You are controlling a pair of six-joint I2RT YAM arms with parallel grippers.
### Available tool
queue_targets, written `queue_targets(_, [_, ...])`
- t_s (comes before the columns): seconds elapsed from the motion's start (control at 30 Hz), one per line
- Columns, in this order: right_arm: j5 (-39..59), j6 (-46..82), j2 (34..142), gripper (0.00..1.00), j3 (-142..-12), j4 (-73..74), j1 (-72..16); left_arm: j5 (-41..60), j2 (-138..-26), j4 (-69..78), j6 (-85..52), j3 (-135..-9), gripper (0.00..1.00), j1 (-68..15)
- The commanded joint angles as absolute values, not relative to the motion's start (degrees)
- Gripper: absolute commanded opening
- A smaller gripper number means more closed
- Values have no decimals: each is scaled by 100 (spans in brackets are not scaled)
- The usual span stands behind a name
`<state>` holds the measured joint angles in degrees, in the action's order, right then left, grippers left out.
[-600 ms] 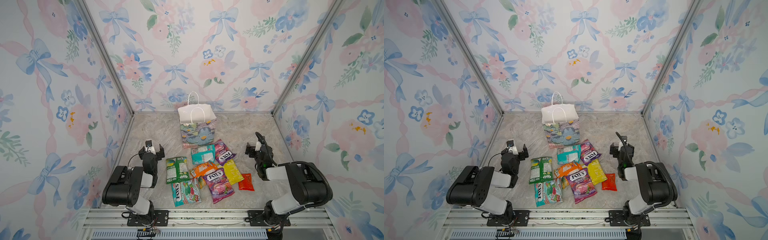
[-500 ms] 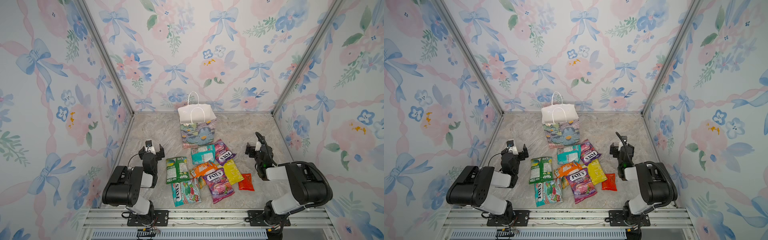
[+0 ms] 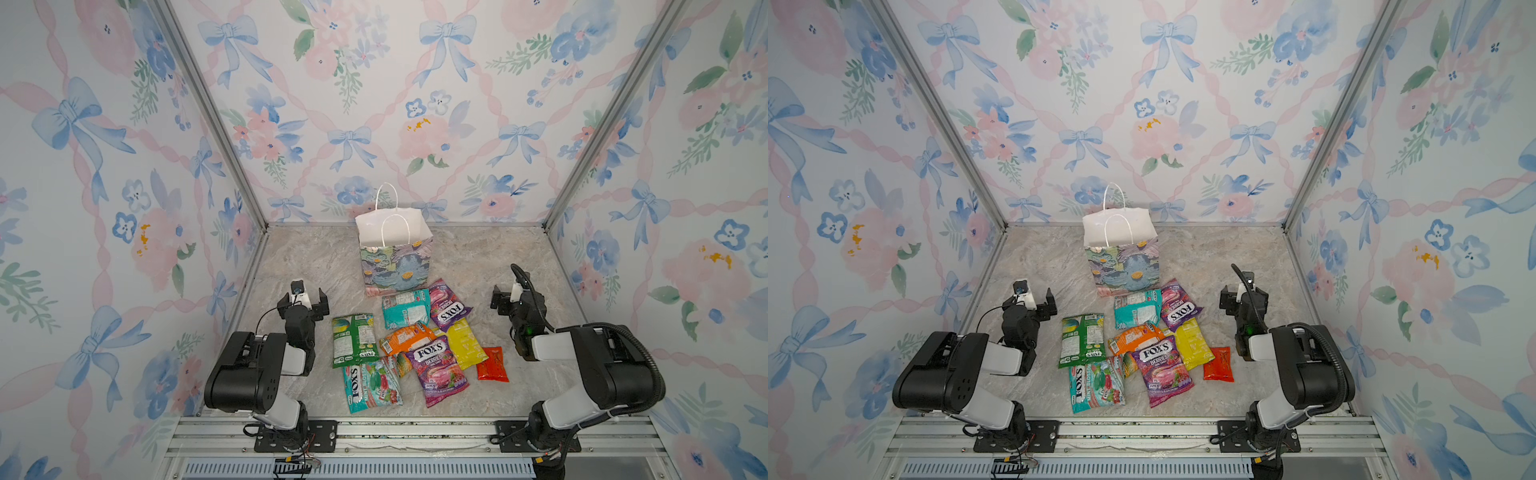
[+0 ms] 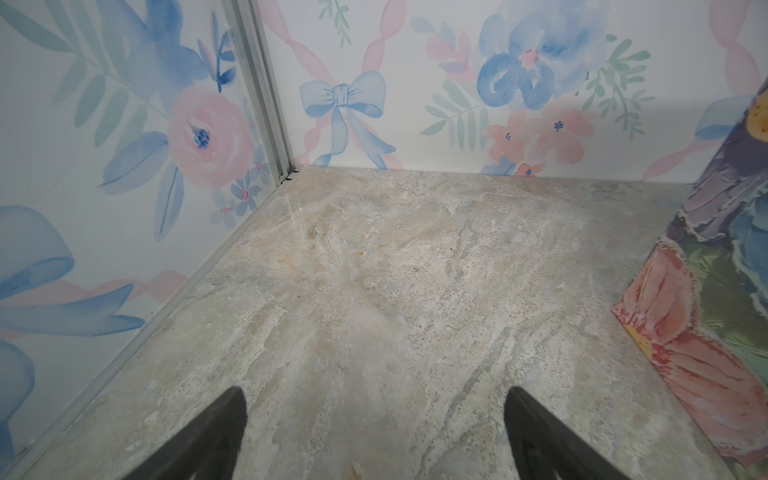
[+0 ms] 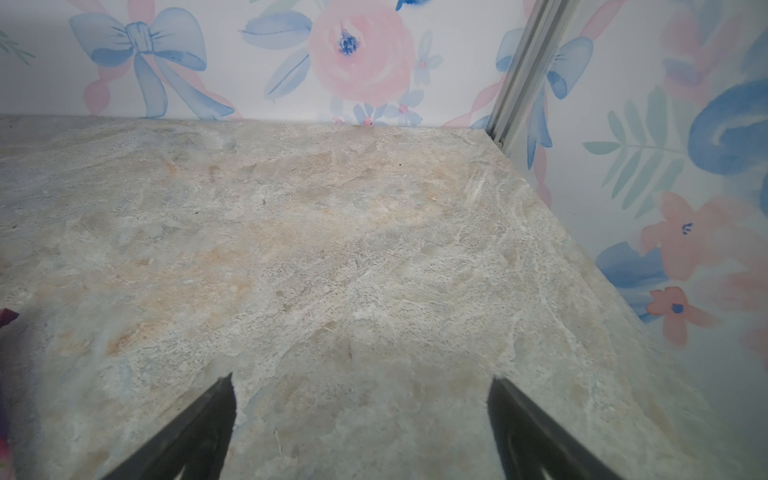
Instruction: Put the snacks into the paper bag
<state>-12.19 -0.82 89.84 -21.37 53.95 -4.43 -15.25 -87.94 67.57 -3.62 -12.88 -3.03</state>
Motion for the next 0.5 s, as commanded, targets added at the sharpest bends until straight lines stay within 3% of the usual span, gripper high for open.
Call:
queue_targets(0.0, [-1159, 8, 8930, 97, -2188, 5379, -411, -1598, -8856, 6741, -378, -1363, 98, -334])
queue_targets(0.47, [-1110, -18, 8906, 97, -2128, 5490, -426, -1749, -8857, 6837, -246, -1327, 97, -505])
